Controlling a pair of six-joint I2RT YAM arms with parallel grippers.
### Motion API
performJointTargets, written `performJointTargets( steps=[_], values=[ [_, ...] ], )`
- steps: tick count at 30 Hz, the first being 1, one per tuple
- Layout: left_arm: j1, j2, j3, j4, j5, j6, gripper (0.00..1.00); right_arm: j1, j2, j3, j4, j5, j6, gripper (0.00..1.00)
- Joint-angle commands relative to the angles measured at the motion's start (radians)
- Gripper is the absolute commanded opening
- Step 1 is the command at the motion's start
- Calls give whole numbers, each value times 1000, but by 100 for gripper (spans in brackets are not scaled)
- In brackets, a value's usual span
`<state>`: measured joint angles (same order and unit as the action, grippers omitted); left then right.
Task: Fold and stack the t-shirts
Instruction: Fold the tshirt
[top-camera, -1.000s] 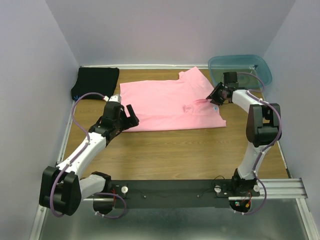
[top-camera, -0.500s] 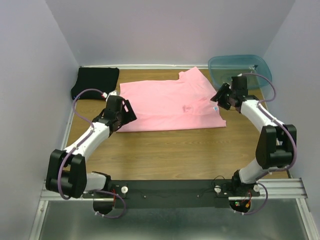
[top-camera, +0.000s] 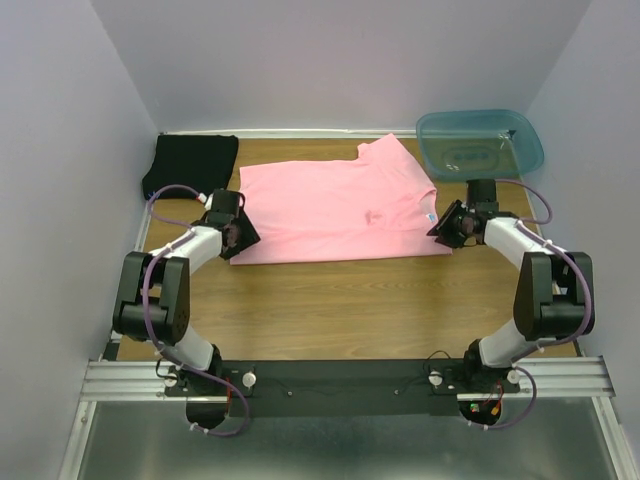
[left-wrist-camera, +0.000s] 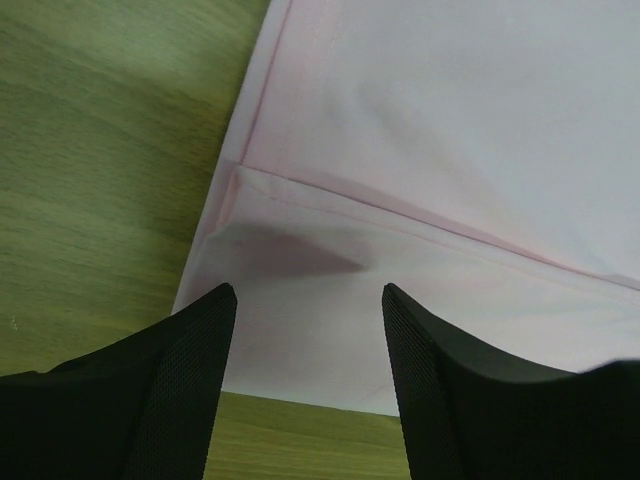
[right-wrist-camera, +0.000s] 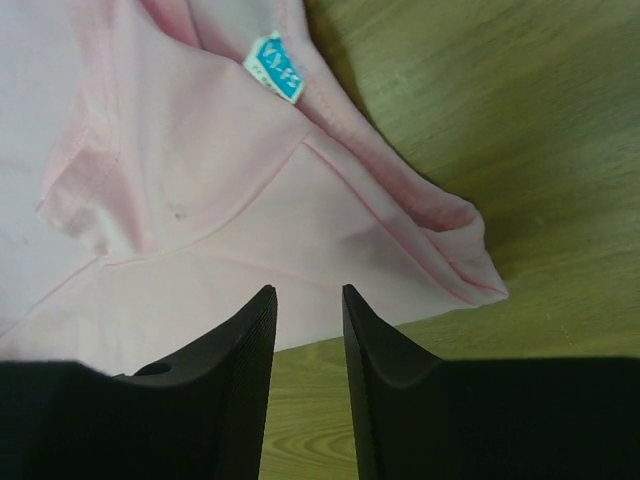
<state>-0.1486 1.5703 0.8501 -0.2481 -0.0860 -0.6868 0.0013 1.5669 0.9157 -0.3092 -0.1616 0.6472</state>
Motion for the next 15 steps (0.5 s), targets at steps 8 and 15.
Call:
performJointTargets(
  steps=[8, 15],
  values=[
    [61, -12, -97, -33, 28, -17, 58, -95, 45, -142, 15, 48, -26, 39],
    [73, -62, -161, -74, 45, -19, 58, -110, 7, -212, -71, 65, 25, 38]
  ],
)
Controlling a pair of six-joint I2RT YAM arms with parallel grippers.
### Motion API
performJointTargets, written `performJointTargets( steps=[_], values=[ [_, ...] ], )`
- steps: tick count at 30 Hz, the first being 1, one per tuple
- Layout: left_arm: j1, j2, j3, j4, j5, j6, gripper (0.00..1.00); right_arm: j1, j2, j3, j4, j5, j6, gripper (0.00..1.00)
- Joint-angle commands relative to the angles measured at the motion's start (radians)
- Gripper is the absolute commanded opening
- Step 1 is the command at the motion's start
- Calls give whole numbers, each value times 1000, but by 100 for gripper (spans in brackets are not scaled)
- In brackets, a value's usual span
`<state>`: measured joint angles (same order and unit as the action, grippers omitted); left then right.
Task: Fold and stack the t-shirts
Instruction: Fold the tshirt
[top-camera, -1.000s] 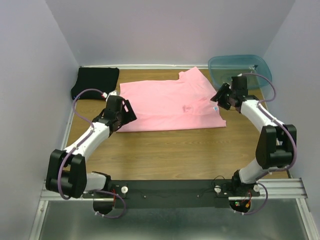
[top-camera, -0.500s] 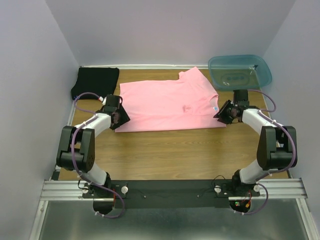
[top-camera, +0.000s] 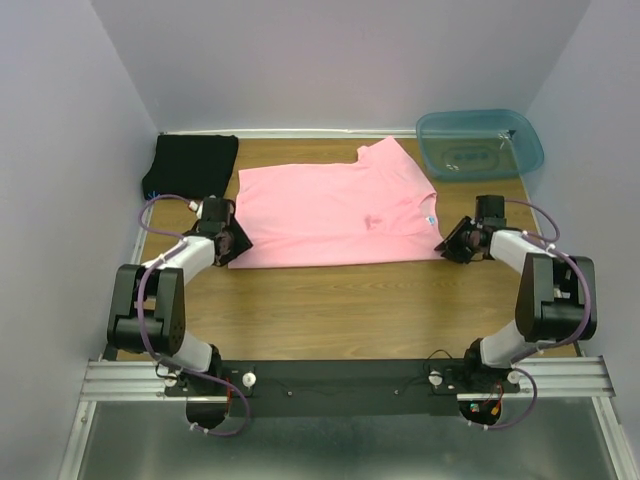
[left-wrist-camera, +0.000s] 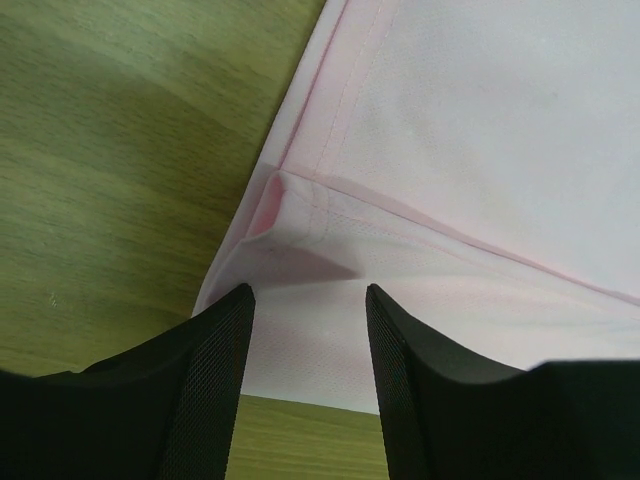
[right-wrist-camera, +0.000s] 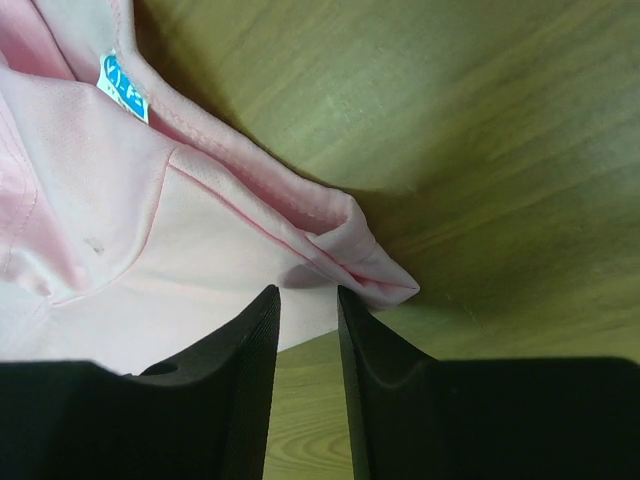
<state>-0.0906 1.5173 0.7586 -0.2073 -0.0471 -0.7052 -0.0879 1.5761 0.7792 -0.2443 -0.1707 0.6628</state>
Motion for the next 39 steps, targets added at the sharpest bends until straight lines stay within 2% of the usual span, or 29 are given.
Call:
performJointTargets(
  steps=[1, 8, 11, 15, 18, 19, 22, 25, 28, 31, 35, 39],
  values=[
    [18, -38, -87, -133, 22, -4, 57, -23, -39, -92, -188, 54, 20, 38],
    [22, -253, -165, -244, 42, -76, 57, -23, -298, -202, -345, -47, 93, 41],
    [22, -315, -191, -293, 125, -97, 59, -23, -350, -245, -392, -105, 118, 45],
    [22, -396, -214, -333, 170, -129, 62, -23, -487, -245, -473, -53, 94, 48],
    [22, -451, -164, -375, 147, -129, 68, -23, -548, -206, -507, 3, 57, 52],
    [22, -459, -141, -386, 116, -125, 73, -23, -556, -183, -510, 14, 41, 55],
    [22, -479, -35, -374, 64, -87, 78, -23, -528, -80, -474, -13, -34, 56],
    [22, -438, 45, -262, 64, -34, 78, -21, -447, -9, -367, -67, -89, 57],
    [20, -248, 128, -152, 97, 25, 78, 6, -320, 52, -252, -131, -86, 57],
    [17, -67, 205, -110, 147, 70, 76, 30, -210, 123, -181, -121, -89, 57],
    [17, 88, 286, -60, 158, 67, 75, 31, -12, 173, -102, -134, -97, 57],
    [18, 190, 312, -43, 132, 62, 75, 31, 77, 212, -50, -150, -97, 56]
  ],
)
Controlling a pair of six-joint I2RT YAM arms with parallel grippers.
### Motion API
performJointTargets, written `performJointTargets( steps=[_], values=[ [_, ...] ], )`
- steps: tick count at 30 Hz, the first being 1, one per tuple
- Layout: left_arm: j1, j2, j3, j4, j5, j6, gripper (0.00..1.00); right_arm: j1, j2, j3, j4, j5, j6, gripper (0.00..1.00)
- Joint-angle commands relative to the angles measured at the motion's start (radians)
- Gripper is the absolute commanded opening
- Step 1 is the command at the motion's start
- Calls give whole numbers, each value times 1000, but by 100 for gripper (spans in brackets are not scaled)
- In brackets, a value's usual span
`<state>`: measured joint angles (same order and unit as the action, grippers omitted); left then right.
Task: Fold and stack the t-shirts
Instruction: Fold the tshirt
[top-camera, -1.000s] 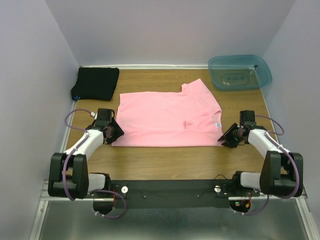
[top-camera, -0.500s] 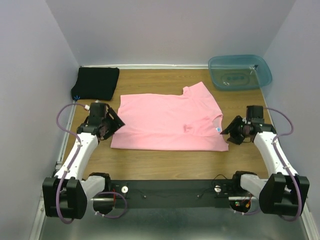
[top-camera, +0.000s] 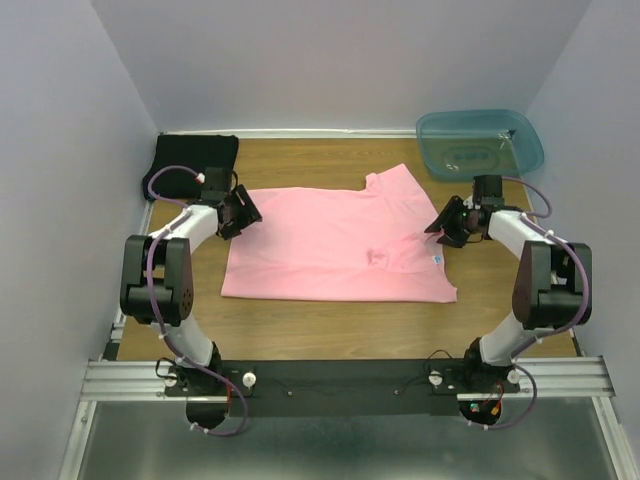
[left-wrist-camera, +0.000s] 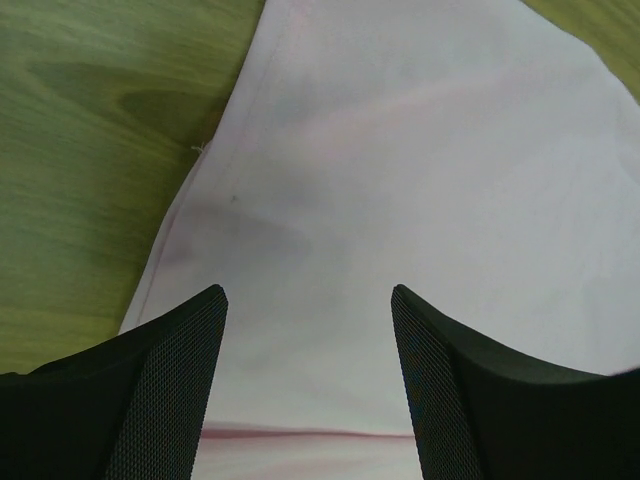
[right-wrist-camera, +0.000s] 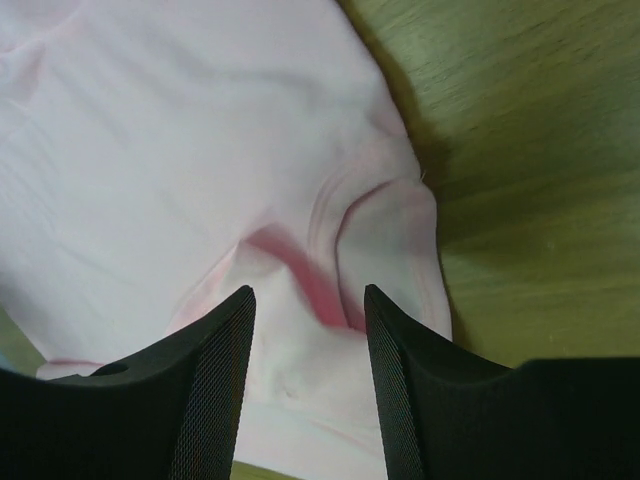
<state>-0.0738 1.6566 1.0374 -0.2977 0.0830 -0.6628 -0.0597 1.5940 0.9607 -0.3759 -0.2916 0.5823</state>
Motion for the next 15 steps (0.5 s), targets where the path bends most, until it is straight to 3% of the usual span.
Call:
performJointTargets(
  steps=[1, 9, 15],
  values=[
    [2, 66, 29, 45, -9, 16, 75, 3, 87, 35, 89, -6, -19, 56],
    [2, 31, -219, 35, -37, -110, 75, -15, 109, -52, 86, 89, -7, 54],
    [2, -162, -398, 31, -6, -175, 75, -26, -18, -181, 45, 160, 14, 54]
  ],
)
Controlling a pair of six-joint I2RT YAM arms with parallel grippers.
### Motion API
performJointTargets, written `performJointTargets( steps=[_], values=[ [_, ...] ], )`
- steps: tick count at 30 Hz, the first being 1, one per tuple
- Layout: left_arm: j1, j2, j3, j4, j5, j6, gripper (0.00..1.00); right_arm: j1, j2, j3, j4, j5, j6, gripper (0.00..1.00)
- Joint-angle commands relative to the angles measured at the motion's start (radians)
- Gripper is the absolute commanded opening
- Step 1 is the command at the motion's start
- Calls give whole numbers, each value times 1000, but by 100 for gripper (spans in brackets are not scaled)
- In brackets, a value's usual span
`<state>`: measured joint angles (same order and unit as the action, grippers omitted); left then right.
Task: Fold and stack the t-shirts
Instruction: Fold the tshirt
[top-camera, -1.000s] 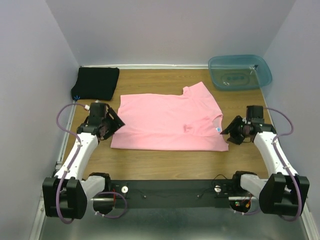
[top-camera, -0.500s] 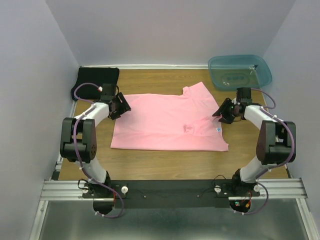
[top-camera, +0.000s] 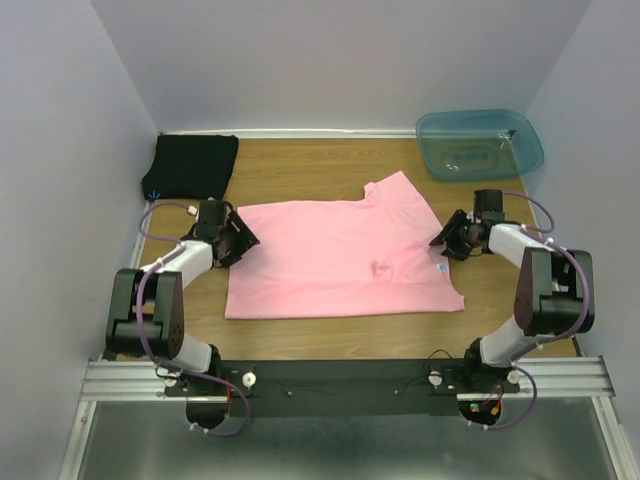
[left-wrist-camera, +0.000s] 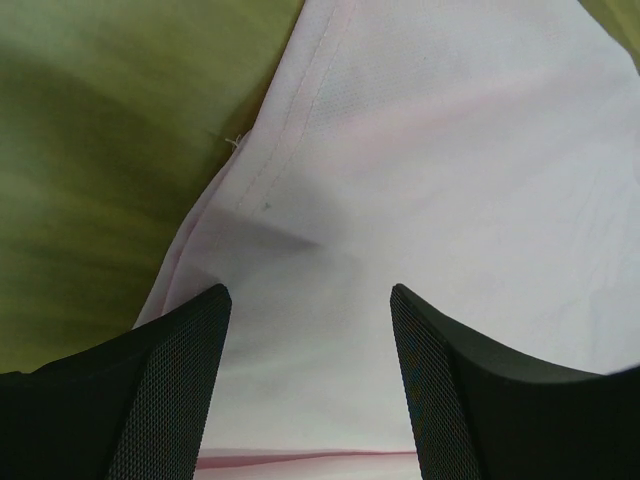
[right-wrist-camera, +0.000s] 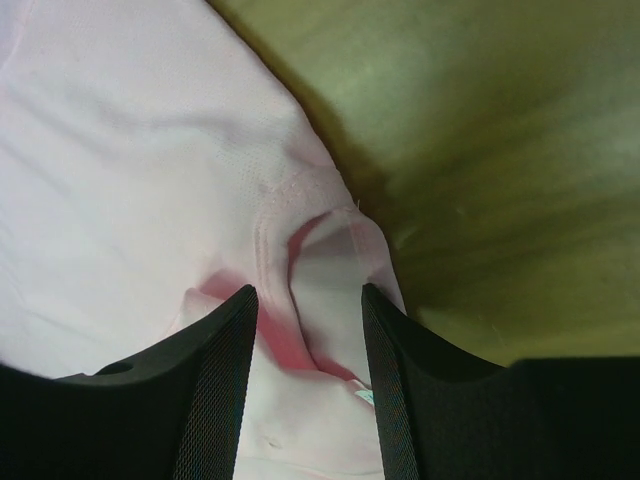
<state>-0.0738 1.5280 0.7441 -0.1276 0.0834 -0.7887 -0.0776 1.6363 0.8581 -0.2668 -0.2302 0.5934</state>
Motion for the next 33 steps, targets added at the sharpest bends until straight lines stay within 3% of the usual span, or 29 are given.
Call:
performJointTargets(
  steps=[1, 7, 11, 18, 33],
  values=[
    [2, -89, -103, -161, -28, -47, 76, -8, -79, -80, -77, 101, -3, 54],
    [2, -207, 46, -159, -163, 97, 83, -7, -147, 19, -91, 57, -40, 55],
    [2, -100, 190, -147, -321, 247, 83, 2, -121, 130, -88, 51, -107, 55],
    [3, 138, 374, -103, -327, 416, 74, 6, -38, 219, -81, 94, -178, 55],
    [6, 205, 302, -6, -252, 464, 67, 6, 37, 272, -80, 98, -153, 55]
  ],
)
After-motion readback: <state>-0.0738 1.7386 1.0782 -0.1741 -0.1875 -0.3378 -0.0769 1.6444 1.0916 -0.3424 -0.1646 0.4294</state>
